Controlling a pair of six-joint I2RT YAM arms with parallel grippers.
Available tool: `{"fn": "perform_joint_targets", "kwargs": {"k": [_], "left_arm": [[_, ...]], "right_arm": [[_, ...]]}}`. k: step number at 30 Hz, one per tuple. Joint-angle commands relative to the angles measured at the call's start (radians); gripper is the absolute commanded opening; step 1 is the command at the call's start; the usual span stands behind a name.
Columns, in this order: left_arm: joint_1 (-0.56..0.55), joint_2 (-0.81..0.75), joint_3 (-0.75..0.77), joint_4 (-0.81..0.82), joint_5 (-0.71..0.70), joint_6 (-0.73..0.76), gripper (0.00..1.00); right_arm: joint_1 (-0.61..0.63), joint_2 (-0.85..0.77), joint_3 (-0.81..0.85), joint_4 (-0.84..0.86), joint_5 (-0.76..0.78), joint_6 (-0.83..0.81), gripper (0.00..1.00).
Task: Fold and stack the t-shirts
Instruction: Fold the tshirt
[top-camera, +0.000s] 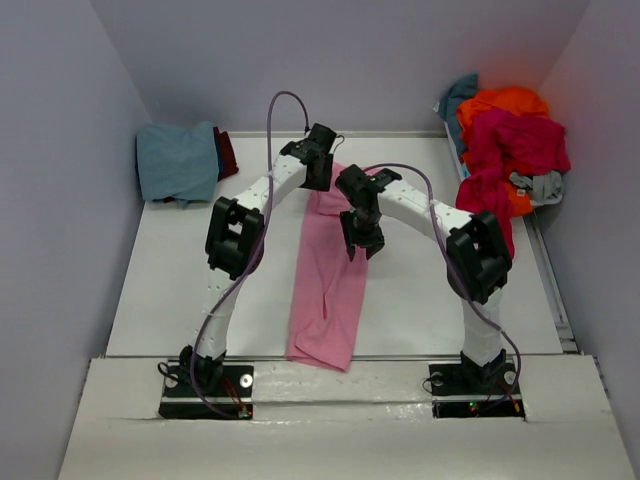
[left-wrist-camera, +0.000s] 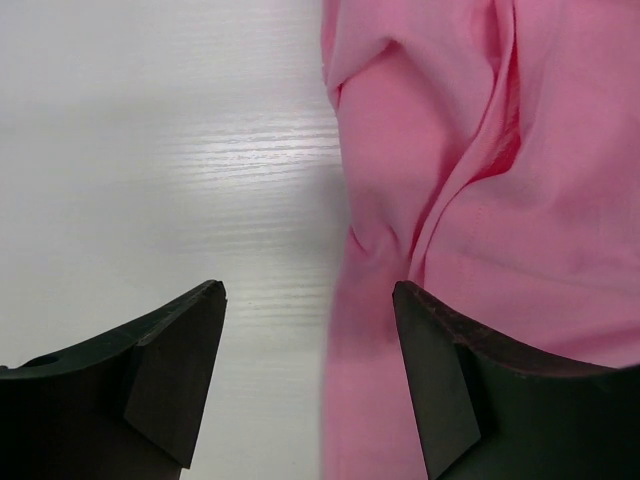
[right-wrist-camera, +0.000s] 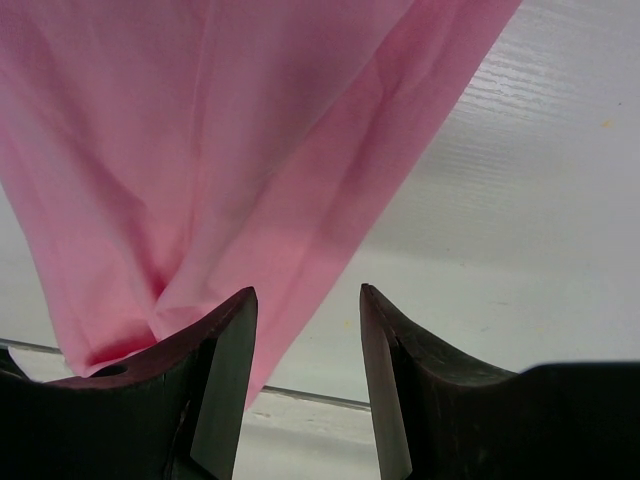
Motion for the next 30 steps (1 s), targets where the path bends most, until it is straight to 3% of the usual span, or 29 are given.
{"fn": "perform_joint_targets", "kwargs": {"k": [1,16,30], "left_arm": [[0.004,-0.017,0.041,0.022,0.071,0.027,0.81],[-0.006,0.092,0.067,0.049,0.221,0.063,0.8],[-0.006,0.16,0.03,-0.004,0.108,0.05,0.8]], "right_arm": [[0.008,-0.008,0.021,0.007,0.016,-0.003,0.52],[0.008,-0.022,0.027,-0.007,0.016,-0.003,0.51],[0.017,-0.021,-0.054,0.022,-0.028,-0.003,0.51]]}}
